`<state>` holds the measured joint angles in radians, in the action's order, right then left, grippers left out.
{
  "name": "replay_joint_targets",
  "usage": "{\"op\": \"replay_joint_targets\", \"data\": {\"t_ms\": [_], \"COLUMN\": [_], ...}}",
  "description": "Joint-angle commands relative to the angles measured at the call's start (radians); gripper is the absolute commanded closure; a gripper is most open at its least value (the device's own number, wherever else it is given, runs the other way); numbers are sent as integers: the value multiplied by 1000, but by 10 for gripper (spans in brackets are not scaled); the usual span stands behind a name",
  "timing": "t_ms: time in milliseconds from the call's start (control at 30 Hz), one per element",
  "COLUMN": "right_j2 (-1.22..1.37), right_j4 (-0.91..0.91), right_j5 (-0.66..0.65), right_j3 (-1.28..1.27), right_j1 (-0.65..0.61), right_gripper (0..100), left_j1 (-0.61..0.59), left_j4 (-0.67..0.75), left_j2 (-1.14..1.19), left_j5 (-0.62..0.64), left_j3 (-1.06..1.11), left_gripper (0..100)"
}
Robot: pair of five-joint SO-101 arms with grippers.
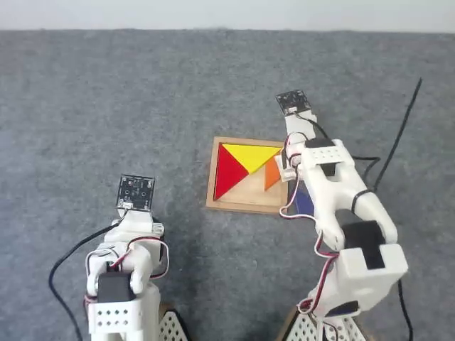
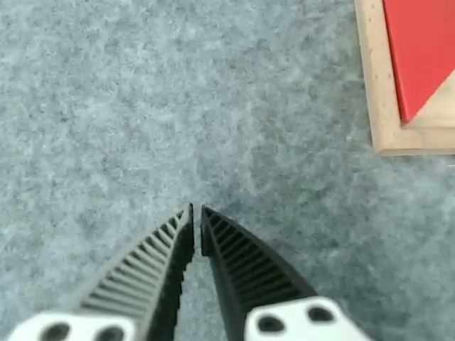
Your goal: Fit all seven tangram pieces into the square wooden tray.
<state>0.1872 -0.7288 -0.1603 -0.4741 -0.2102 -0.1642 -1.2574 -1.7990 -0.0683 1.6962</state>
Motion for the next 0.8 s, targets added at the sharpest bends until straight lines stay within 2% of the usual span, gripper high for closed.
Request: {"op": "replay_joint_targets", "data": {"t_ms": [0,267,467,767], "right_j2": [1,4,1,-74], "right_j4": [-5,-56,-58,-107], "right_j5": [-12,-3,-3,0], "right_j3": [46,48,44,21], "right_j1": [-7,45,67,67], "right_gripper": [756,760,863,865], "left_j1": [2,2,2,2], "left_j4": [-3,-3,-3,-3], "left_j2": [-17,-17,-17,-17], "left_j5": [0,0,0,0], "left_j3": [-12,-12,-12,-12], "left_gripper": [979,979,979,979]}}
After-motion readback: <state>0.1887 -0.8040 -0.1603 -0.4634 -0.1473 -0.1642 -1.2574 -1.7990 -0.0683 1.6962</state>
